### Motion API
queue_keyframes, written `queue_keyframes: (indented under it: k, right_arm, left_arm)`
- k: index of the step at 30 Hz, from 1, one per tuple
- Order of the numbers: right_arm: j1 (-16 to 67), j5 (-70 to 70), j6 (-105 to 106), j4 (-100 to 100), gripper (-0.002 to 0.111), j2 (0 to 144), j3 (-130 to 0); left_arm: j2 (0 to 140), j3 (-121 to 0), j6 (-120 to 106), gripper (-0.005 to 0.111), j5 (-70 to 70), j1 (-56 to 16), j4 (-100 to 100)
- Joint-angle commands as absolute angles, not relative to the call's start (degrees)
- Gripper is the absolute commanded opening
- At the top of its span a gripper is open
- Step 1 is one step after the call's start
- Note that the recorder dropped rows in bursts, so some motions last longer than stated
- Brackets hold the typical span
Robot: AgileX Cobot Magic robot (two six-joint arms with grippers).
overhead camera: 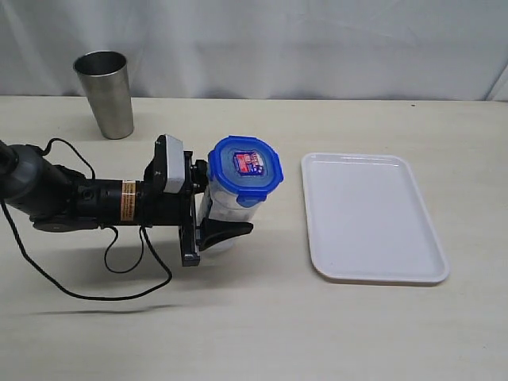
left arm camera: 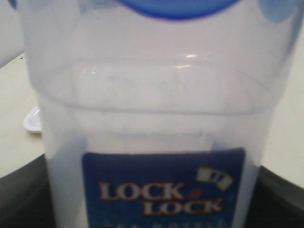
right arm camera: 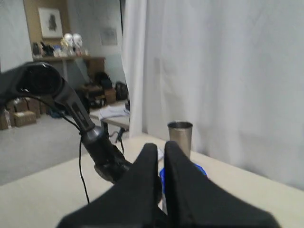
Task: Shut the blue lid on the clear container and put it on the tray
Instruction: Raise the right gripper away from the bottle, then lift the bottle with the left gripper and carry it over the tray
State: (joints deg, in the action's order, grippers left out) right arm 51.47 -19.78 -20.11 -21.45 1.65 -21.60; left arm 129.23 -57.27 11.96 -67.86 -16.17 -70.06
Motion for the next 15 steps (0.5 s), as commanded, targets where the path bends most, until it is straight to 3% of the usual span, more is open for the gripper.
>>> queue_keyframes:
  k: [1, 15]
  right_arm:
    - [51.48, -13.57, -20.41, -21.32, 0.004, 0.00, -19.06]
    - [51.48, -13.57, -20.41, -20.15, 0.005, 0.20, -19.06]
  left_arm:
    - [128.95, -57.48, 12.02, 0.000, -69.96, -16.32, -65.89]
    - [128.82, -57.48, 14.04, 0.000, -69.96, -16.76, -64.72]
